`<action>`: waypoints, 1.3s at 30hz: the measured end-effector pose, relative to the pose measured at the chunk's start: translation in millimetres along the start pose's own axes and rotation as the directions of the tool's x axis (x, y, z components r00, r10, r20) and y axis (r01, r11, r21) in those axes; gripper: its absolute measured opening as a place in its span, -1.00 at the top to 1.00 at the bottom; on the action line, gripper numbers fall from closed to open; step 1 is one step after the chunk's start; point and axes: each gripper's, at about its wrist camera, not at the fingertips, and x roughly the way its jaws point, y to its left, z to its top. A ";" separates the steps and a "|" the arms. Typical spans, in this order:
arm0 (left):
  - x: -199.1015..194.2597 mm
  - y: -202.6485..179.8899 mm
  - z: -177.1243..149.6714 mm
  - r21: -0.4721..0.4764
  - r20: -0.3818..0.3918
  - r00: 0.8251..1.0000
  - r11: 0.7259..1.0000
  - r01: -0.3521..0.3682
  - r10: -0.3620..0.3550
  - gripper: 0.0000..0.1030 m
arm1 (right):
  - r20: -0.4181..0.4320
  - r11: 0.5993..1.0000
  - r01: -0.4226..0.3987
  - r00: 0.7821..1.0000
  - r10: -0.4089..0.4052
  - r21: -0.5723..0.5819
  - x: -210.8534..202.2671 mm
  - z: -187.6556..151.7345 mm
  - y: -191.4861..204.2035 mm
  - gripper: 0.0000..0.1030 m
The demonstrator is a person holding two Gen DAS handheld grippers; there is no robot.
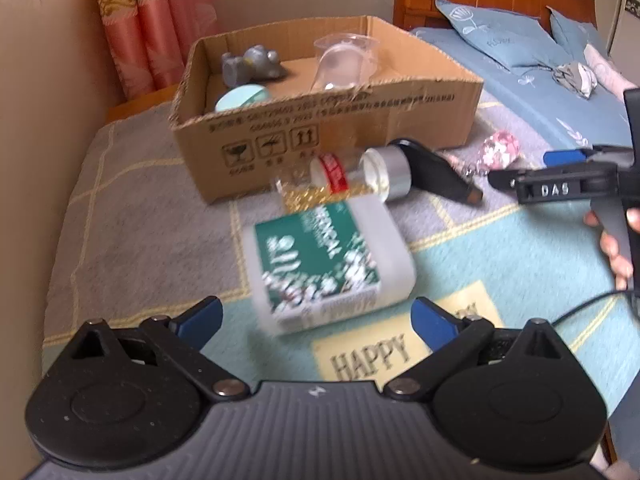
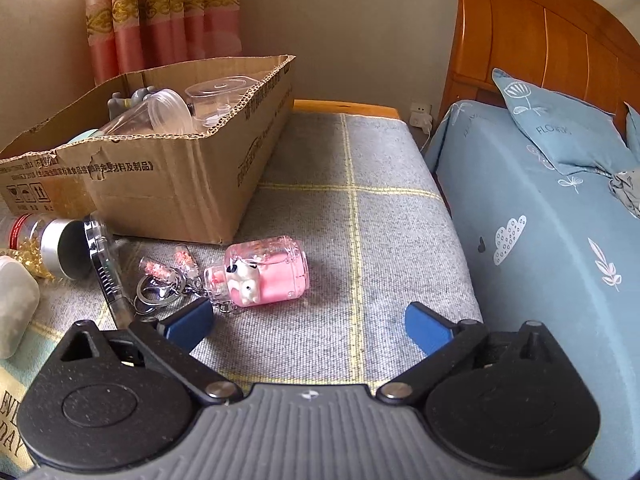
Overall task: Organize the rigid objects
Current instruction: 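Move left tool to the white MEDICAL bottle while right tool approaches the pink keychain bottle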
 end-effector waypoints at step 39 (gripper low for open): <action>26.9 1.5 25.7 -0.069 0.006 0.999 0.997 -0.034 0.034 -0.80 | 0.025 0.978 -0.170 0.984 0.174 -0.119 7.9 19.2 11.6 -0.15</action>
